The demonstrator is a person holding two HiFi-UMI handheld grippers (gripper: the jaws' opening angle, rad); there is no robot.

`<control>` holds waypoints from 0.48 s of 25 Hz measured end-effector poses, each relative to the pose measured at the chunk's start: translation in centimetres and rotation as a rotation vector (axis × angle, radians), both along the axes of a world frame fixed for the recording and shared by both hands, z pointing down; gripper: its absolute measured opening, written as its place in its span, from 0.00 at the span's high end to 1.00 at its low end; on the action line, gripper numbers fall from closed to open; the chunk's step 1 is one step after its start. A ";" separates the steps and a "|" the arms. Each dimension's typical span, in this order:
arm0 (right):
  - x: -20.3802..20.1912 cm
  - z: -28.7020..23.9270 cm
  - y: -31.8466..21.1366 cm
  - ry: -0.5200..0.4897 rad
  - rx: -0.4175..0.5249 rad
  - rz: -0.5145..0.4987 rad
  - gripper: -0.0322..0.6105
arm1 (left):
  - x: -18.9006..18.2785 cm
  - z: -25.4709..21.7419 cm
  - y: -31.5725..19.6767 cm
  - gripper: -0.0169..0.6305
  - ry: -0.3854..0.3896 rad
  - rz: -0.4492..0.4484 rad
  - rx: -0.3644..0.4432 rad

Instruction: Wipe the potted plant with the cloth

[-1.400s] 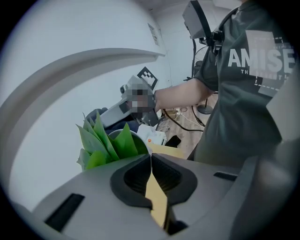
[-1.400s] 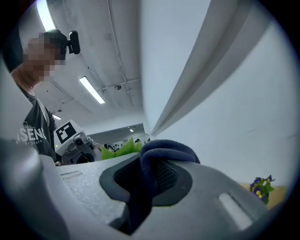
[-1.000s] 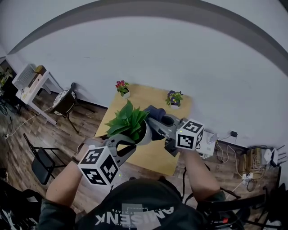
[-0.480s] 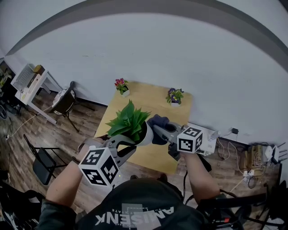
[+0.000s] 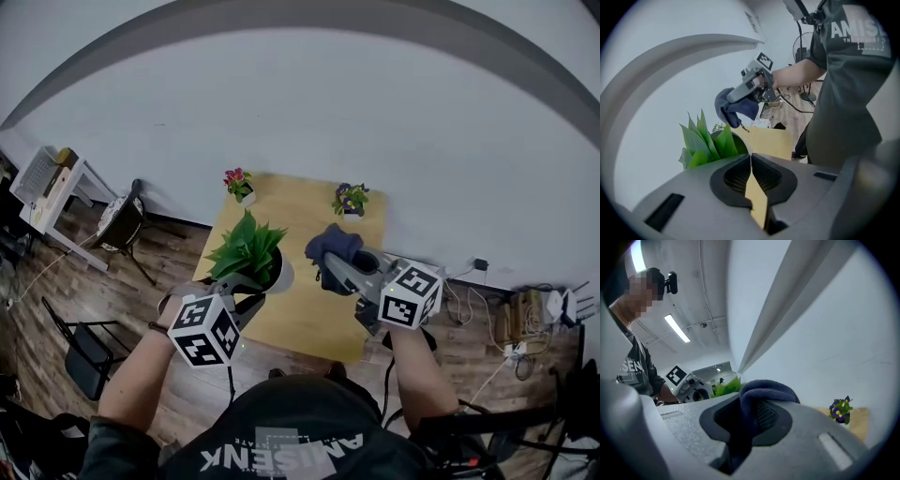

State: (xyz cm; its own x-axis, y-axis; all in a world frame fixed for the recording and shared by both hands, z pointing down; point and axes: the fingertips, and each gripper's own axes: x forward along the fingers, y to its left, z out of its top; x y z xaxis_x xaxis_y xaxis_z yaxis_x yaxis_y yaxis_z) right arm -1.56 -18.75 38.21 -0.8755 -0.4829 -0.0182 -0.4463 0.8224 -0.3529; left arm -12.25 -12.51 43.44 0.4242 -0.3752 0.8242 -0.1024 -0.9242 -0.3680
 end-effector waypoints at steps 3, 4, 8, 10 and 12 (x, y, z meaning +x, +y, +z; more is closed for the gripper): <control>0.8 -1.3 1.1 0.012 0.034 0.014 0.87 | -0.4 2.3 -1.0 0.95 -0.043 -0.008 -0.016; 1.0 -1.7 1.4 0.015 0.042 0.019 0.87 | -0.5 3.0 -1.3 0.95 -0.054 -0.007 -0.023; 1.8 -2.1 2.1 0.046 0.059 0.058 0.87 | -0.9 6.2 -3.2 0.95 -0.071 -0.017 -0.040; 2.3 -2.0 2.5 0.043 0.050 0.075 0.87 | -1.0 8.0 -3.7 0.95 -0.083 -0.023 -0.054; 3.4 -1.4 3.0 0.041 0.032 0.095 0.87 | -0.7 9.8 -3.8 0.95 -0.107 -0.018 -0.064</control>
State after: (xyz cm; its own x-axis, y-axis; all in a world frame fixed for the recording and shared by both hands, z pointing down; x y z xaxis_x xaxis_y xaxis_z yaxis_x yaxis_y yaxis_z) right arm 1.80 -15.77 36.77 -0.8259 -0.5639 0.0000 -0.5366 0.7859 -0.3072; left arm -12.92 -16.31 53.20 0.3263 -0.3268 0.8870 -0.0822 -0.9446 -0.3178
